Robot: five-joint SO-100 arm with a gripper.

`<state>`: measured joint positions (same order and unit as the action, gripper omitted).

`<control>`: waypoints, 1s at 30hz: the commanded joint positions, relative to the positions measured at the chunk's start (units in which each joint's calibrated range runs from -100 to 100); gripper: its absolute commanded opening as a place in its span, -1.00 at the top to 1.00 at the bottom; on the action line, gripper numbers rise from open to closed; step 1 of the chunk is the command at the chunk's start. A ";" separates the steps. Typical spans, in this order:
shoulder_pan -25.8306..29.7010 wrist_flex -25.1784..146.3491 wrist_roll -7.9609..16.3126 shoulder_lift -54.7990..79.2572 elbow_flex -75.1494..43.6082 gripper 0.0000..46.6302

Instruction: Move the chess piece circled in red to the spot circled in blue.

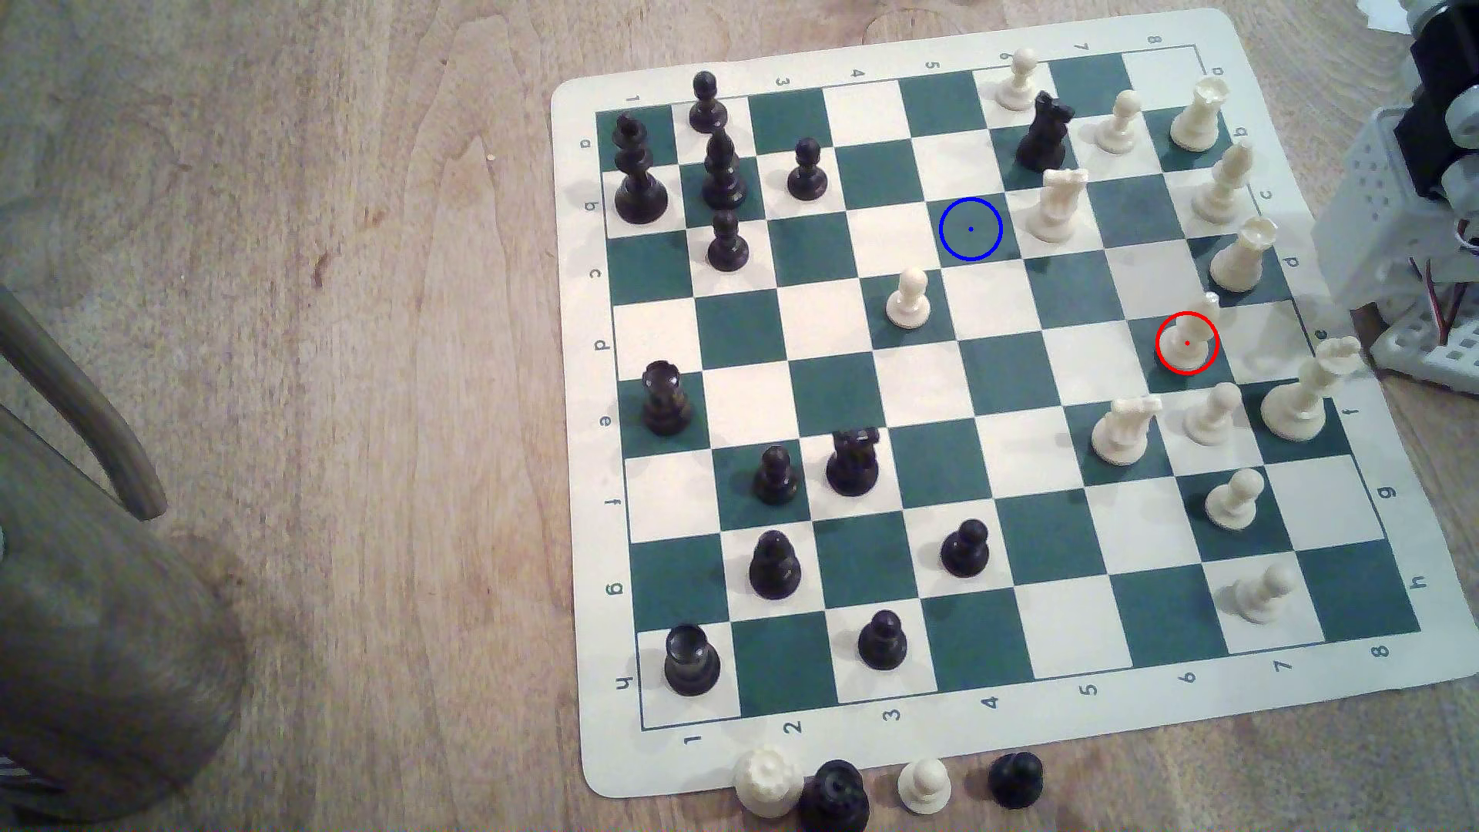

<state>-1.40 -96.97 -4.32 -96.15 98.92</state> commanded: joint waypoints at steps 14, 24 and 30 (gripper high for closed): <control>-6.77 17.20 -0.05 0.39 -8.07 0.99; -4.19 45.46 -0.05 0.39 -22.12 0.99; -3.49 62.98 0.29 0.31 -27.93 0.99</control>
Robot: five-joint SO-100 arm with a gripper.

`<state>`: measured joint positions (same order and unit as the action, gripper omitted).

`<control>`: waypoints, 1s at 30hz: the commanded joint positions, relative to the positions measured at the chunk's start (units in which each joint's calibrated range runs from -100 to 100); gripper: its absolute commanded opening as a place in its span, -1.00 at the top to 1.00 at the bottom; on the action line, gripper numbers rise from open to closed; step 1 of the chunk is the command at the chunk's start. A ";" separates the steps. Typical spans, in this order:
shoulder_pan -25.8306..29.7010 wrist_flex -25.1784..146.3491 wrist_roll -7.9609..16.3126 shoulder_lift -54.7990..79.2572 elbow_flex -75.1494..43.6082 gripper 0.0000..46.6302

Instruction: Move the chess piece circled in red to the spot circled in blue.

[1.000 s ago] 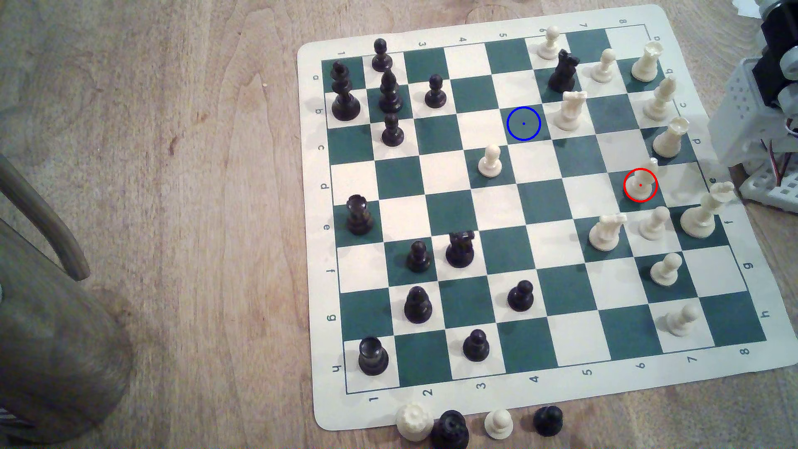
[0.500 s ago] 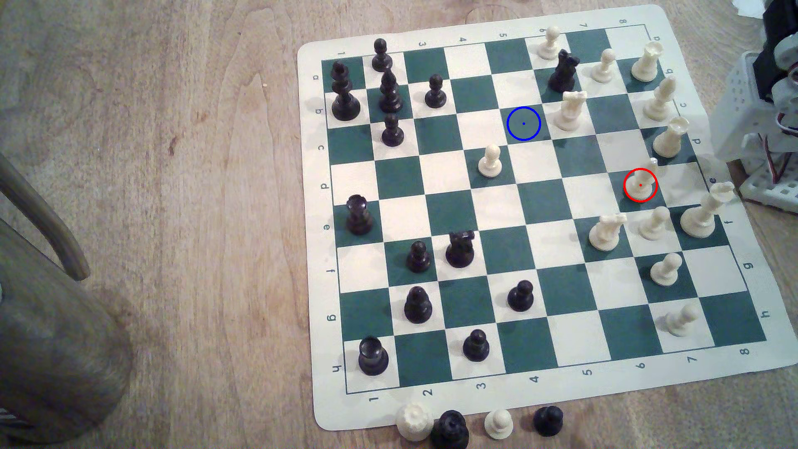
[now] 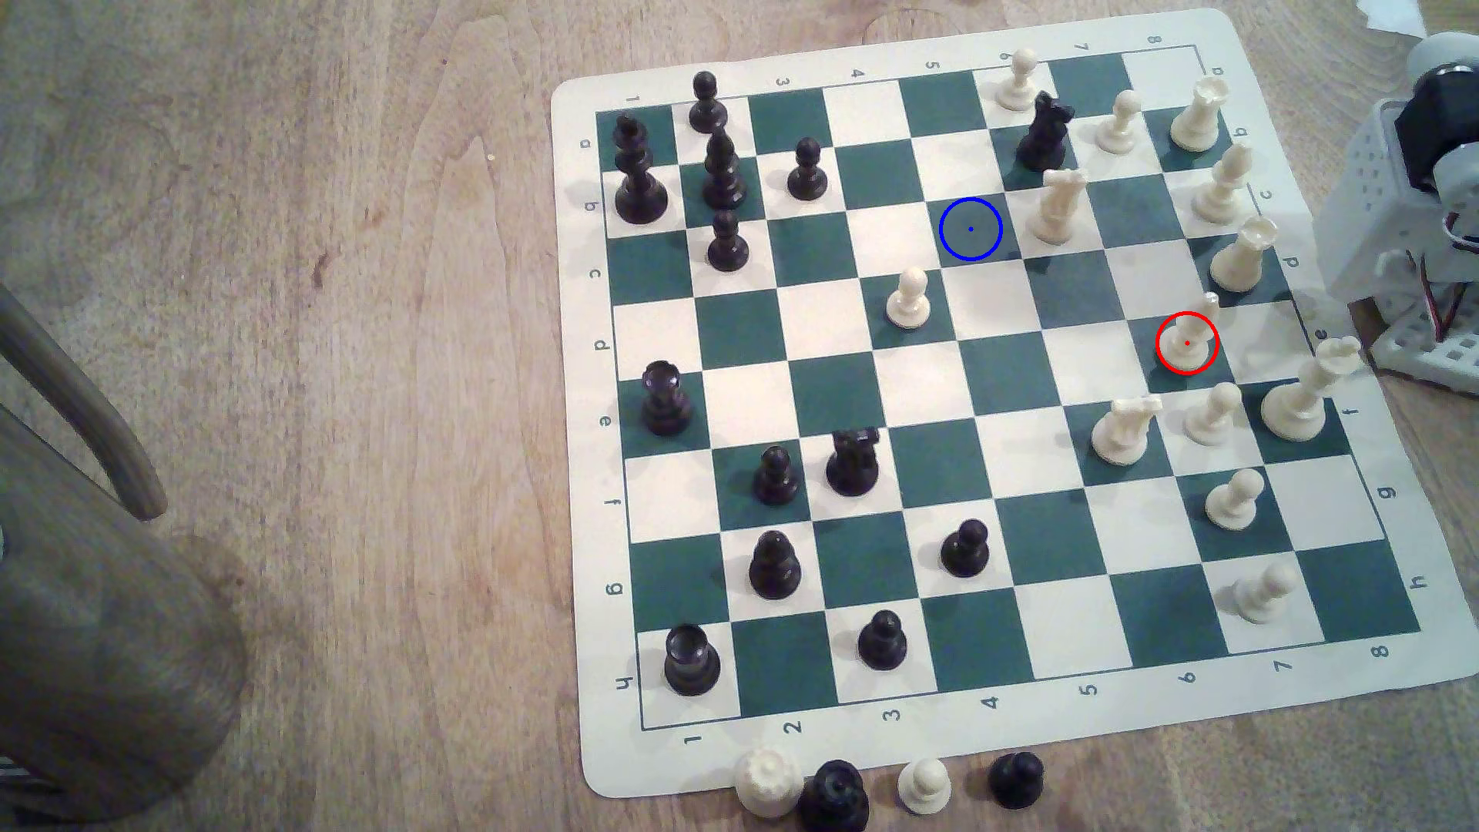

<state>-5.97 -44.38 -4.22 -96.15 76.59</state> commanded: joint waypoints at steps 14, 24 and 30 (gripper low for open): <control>-2.67 46.59 4.10 0.39 -16.21 0.99; -4.94 98.60 4.25 2.94 -35.43 0.99; 1.01 120.63 4.88 9.81 -39.42 0.96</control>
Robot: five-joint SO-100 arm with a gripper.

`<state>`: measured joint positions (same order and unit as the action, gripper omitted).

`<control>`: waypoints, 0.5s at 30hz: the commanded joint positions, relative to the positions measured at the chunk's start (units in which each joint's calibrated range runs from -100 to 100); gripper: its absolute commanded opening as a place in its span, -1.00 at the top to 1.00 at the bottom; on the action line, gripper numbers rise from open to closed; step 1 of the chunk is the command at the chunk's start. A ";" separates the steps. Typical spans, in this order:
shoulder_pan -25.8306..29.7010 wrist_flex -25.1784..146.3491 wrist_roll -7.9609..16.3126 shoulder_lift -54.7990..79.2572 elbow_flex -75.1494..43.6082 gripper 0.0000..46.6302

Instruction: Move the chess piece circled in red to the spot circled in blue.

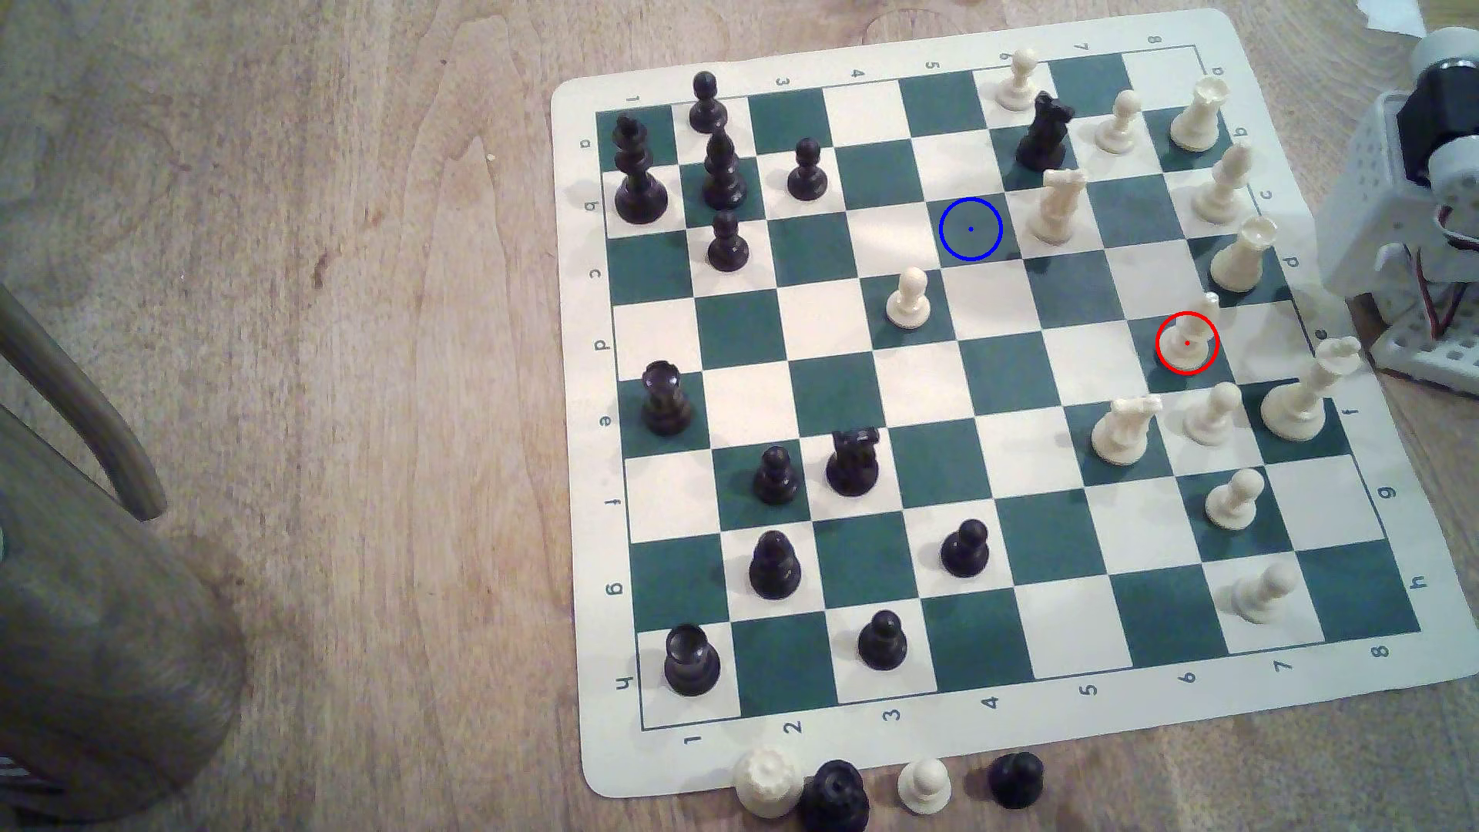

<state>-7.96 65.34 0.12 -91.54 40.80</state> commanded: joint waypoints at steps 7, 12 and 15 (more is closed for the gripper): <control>8.32 21.72 2.88 17.85 -3.63 0.99; 13.56 27.95 6.74 28.63 -4.72 0.99; 16.22 29.09 8.40 34.15 -4.18 0.99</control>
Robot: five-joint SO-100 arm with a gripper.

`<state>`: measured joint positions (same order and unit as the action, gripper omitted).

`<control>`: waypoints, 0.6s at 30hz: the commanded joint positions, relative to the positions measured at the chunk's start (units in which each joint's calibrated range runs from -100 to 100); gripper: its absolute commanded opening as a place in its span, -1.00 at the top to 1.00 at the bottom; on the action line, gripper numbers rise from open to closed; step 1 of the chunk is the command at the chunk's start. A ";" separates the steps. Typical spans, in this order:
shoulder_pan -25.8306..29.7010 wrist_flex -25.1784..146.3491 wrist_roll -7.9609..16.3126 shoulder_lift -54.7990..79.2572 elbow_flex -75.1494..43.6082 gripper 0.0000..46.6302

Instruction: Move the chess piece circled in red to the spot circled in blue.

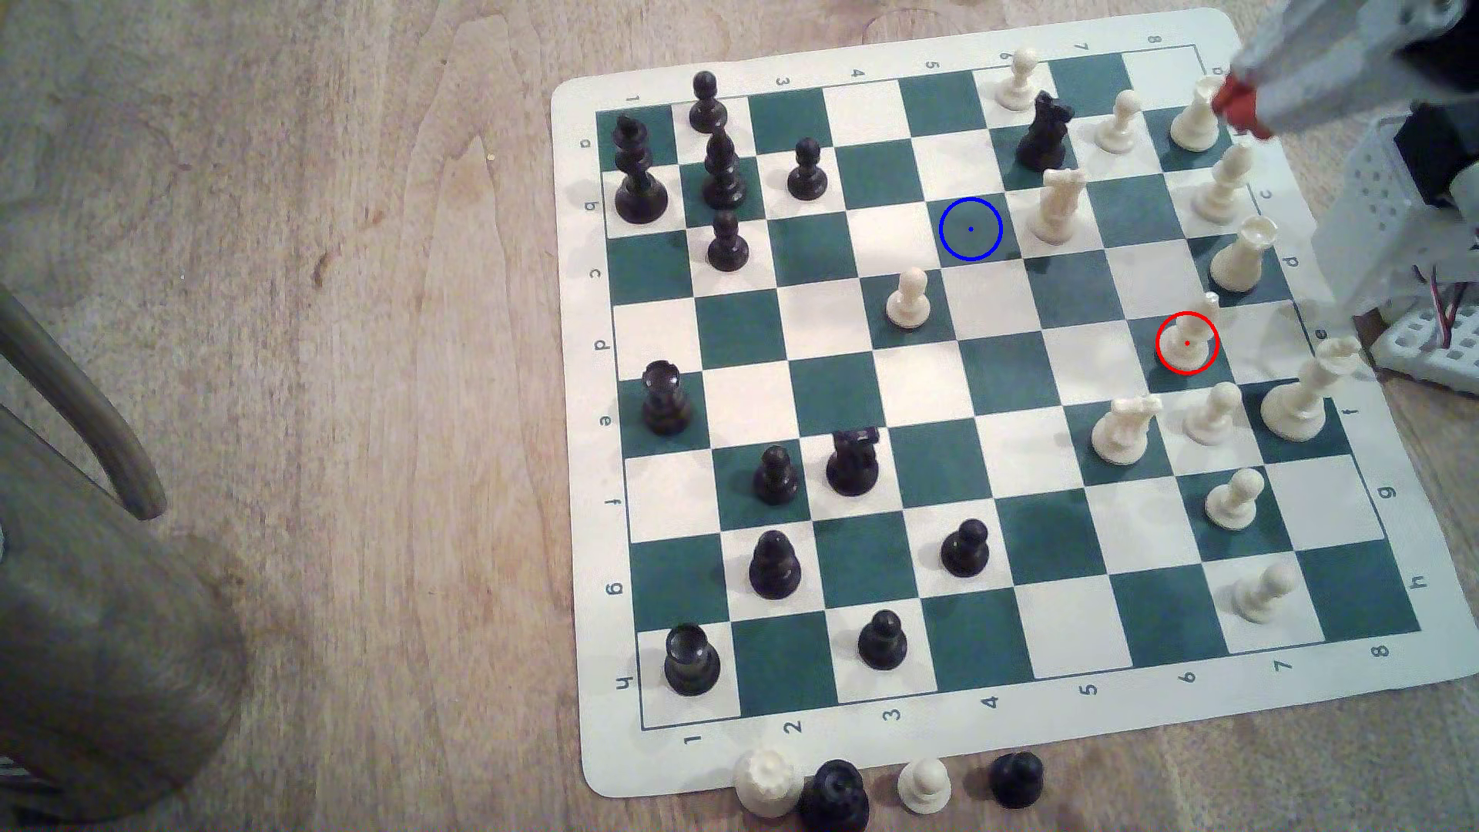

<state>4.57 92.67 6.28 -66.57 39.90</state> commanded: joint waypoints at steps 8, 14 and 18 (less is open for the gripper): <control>7.75 -0.29 3.76 13.17 -0.46 0.64; 7.90 -4.95 4.10 22.51 6.97 0.68; 7.04 -11.18 3.96 24.21 12.41 0.60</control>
<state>12.02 85.98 10.04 -43.11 49.75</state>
